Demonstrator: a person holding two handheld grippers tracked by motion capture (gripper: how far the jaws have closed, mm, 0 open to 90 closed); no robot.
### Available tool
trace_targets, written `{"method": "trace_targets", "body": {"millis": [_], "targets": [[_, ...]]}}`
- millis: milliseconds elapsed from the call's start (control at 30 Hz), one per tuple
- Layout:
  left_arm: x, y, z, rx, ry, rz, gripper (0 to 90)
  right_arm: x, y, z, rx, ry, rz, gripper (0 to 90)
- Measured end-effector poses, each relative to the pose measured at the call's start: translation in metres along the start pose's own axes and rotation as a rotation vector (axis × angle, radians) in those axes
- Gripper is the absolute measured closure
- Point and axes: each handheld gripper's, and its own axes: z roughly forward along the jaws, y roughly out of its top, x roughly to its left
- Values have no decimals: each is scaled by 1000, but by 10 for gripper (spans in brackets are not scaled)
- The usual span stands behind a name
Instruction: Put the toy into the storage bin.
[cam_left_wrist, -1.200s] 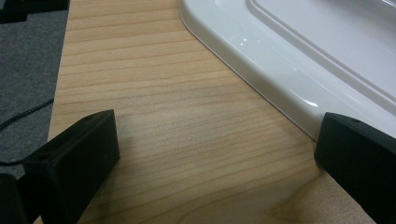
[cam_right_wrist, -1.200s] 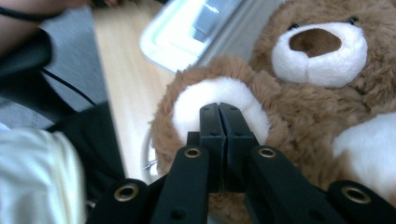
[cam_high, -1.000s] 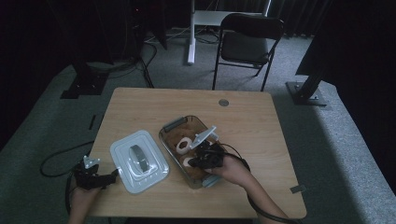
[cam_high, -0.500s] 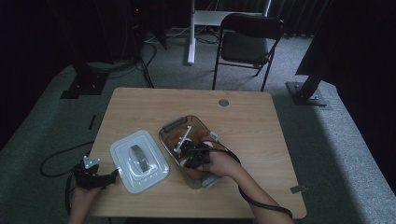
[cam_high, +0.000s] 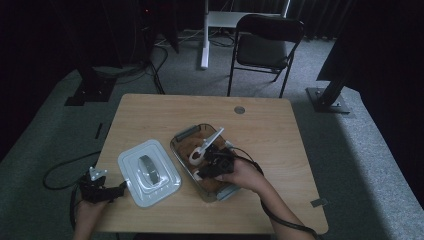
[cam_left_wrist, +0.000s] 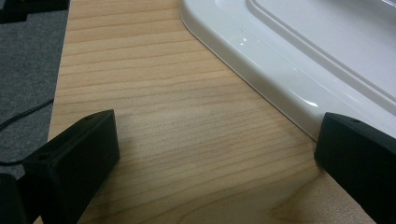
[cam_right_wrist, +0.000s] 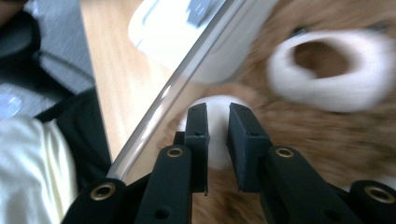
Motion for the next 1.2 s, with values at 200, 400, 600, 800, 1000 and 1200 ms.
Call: {"method": "trace_targets", "body": {"millis": [200,400,600,800,1000,1200], "targets": [[0,0,0,0,0,0,6,-13,-3,-47,-187,-82,85,601],[0,0,0,-2,0,-1,6,-39,-11,-79,-314,-216,210,601],[0,0,0,-2,0,0,6,-53,-15,-57,-242,-211,208,822],[0,0,0,0,0,0,6,-63,-7,-30,-164,-241,212,852],[0,0,0,0,-2,0,6,-72,1,-6,-110,-262,224,856],[0,0,0,0,-2,0,6,-72,12,10,-33,-336,210,856]]}}
